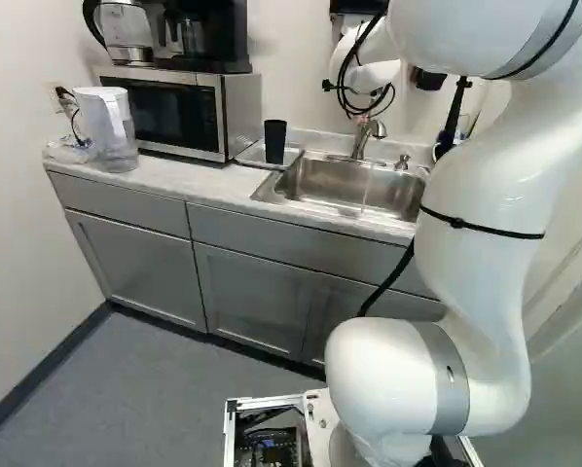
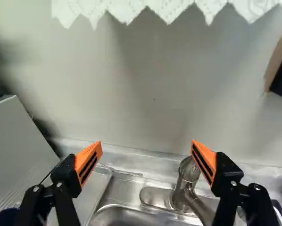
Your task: Rinse the cup and place it in the tray
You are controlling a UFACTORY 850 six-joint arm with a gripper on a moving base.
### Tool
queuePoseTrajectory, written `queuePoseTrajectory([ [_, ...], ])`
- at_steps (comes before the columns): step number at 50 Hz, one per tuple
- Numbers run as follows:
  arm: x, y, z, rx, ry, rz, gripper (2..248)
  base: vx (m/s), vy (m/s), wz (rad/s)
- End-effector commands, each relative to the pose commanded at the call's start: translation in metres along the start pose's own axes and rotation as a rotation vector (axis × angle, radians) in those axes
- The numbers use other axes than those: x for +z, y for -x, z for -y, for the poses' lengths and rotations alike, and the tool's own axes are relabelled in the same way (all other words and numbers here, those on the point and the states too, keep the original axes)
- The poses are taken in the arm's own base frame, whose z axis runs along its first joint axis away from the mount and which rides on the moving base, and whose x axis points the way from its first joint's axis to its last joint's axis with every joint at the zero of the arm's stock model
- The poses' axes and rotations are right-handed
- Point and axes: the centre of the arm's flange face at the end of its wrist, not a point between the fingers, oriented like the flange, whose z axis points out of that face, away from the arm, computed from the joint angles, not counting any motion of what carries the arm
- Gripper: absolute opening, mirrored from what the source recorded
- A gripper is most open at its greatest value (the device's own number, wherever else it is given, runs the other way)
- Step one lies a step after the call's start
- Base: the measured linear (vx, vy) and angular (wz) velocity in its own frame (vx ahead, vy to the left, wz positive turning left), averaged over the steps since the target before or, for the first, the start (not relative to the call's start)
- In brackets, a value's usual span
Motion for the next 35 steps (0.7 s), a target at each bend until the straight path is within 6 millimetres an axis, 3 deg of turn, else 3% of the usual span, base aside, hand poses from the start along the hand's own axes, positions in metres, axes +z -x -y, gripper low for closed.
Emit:
queuePoseTrajectory([
  [35, 0.030, -0.010, -0.021, 0.006, 0.030, -0.023, 247, 0.000, 0.000, 0.000],
])
